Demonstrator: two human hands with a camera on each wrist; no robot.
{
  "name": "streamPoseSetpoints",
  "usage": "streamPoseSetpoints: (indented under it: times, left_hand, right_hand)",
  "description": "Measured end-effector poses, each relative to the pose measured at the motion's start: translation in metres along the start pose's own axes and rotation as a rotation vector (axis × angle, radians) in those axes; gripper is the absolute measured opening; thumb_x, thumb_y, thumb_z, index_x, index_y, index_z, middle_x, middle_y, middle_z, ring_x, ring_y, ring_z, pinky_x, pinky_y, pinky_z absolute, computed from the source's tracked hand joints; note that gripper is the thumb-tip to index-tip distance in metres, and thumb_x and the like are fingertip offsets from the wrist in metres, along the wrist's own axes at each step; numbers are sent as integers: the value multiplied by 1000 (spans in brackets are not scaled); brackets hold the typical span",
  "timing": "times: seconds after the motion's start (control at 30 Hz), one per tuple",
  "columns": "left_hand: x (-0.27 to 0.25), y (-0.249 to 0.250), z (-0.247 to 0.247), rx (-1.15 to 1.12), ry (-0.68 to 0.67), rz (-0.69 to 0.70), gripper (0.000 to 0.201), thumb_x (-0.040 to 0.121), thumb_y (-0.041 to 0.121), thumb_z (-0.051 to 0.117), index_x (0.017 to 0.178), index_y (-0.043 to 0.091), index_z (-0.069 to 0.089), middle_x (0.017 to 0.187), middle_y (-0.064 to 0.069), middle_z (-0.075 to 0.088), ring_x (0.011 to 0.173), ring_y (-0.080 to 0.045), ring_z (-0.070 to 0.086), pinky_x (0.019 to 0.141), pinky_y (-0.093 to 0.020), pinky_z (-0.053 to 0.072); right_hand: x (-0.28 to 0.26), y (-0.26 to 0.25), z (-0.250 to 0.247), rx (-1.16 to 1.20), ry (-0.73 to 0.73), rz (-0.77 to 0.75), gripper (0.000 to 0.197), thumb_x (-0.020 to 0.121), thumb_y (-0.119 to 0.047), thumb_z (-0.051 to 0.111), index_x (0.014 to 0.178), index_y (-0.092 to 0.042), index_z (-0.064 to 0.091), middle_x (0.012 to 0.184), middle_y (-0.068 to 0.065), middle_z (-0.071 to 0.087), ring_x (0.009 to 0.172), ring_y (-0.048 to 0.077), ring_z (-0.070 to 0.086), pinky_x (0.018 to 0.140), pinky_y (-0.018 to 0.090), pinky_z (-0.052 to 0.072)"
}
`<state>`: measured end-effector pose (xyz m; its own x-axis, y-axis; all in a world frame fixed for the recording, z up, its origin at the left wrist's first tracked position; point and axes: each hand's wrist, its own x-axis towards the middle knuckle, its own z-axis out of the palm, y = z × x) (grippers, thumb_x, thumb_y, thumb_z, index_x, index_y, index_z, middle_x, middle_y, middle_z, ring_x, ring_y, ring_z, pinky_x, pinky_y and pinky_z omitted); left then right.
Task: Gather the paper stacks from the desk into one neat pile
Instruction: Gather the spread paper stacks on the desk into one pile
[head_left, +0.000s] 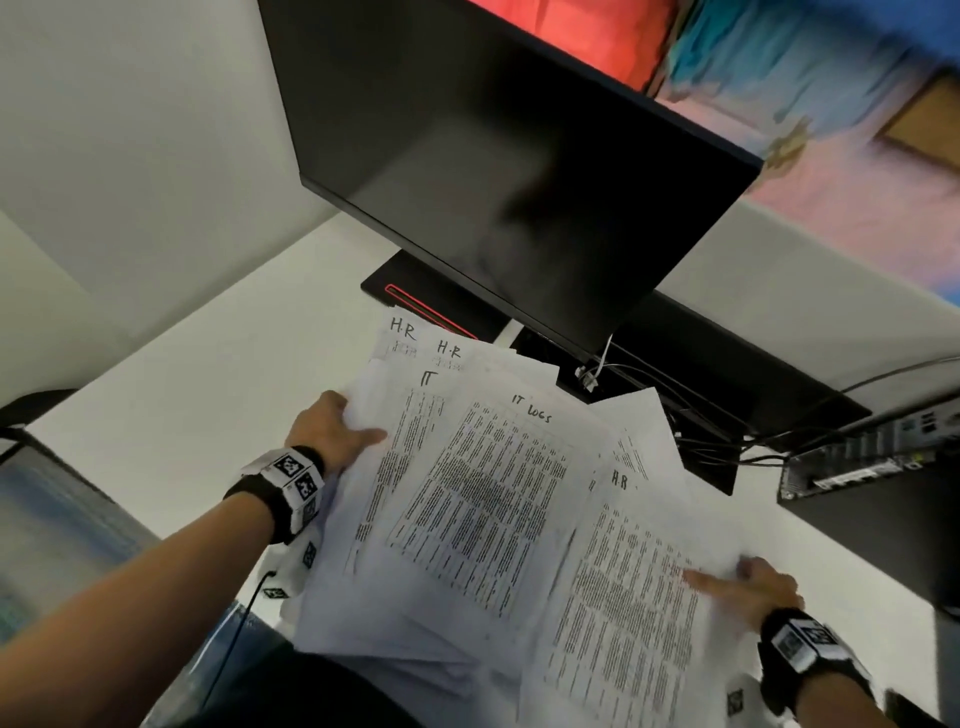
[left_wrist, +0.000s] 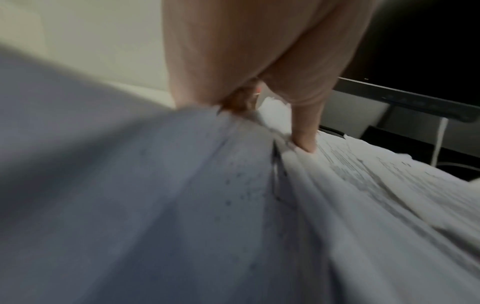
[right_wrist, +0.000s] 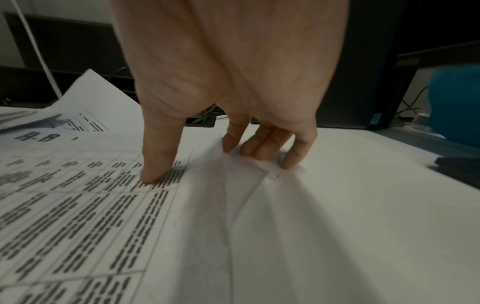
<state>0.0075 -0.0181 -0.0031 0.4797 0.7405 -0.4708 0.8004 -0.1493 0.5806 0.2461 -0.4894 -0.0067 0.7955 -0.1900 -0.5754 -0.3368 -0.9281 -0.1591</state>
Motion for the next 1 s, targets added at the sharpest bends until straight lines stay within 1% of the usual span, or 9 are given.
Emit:
streamPoseSetpoints:
  times: [0.13,0.33,0.4,0.5,0.53,0.6,0.7,0.83,1.0]
  left_hand:
    - [-10,-4,-3,168,279,90,62,76,50,76,116,8,54,111,-13,64,101,-34,62,87,-45,51]
    - [-12,-13,-8,284,-108,40,56,79,66,64,96,13,57,94,-8,67,83,-26,62,66,-32,45]
    - [-12,-13,-4,248,-179,59,63,74,68,67,100,11,59,101,-10,69,88,-29,63,69,-33,47]
    - [-17,-4,-2,212,-183,60,73,75,60,71,121,5,57,121,-15,66,110,-35,62,81,-34,47]
    - [-19,-1,-1,199,-173,62,71,77,56,72,123,5,56,124,-15,65,113,-35,61,83,-34,46]
    - [-23,4,1,130,-219,101,64,78,48,74,124,7,57,125,-13,66,113,-33,61,85,-33,48]
    - [-30,5,7,-14,-323,166,62,79,32,78,132,11,53,128,-9,66,112,-28,62,90,-34,50]
    - [-48,10,14,-130,-321,318,48,87,9,68,132,14,52,116,-2,65,108,-25,62,79,-26,48]
    - [-53,10,13,-145,-194,392,41,88,3,59,126,15,55,108,-3,69,92,-24,64,70,-24,43]
  right_hand:
    - [-34,2,22,254,-41,-101,75,78,-16,93,139,8,56,135,24,65,118,37,62,115,51,47]
    - [-106,-15,-11,414,265,-324,28,97,-12,73,118,7,74,95,21,72,92,37,71,72,27,50]
    - [-130,-17,-36,588,371,-376,26,99,-10,70,118,7,73,104,26,74,72,15,74,54,11,50]
    - [-150,-16,-62,911,475,-383,11,101,-17,69,108,-12,76,123,12,71,71,-21,68,86,15,56]
    - [-154,-18,-64,1009,478,-347,11,101,-19,67,106,-16,76,128,6,70,91,-12,74,97,21,56]
    - [-165,-23,-55,1022,464,-244,18,101,-17,66,116,-13,76,127,1,66,111,14,70,89,15,55]
    - [-166,-24,-16,1034,354,-163,17,98,-12,68,113,-9,74,133,7,70,104,19,70,85,18,58]
    - [-174,-38,56,889,102,-100,42,102,-12,67,139,8,62,129,17,69,119,28,64,96,28,47]
    - [-173,-51,116,414,-111,-136,63,106,-49,52,130,6,68,132,27,70,118,38,67,107,41,51]
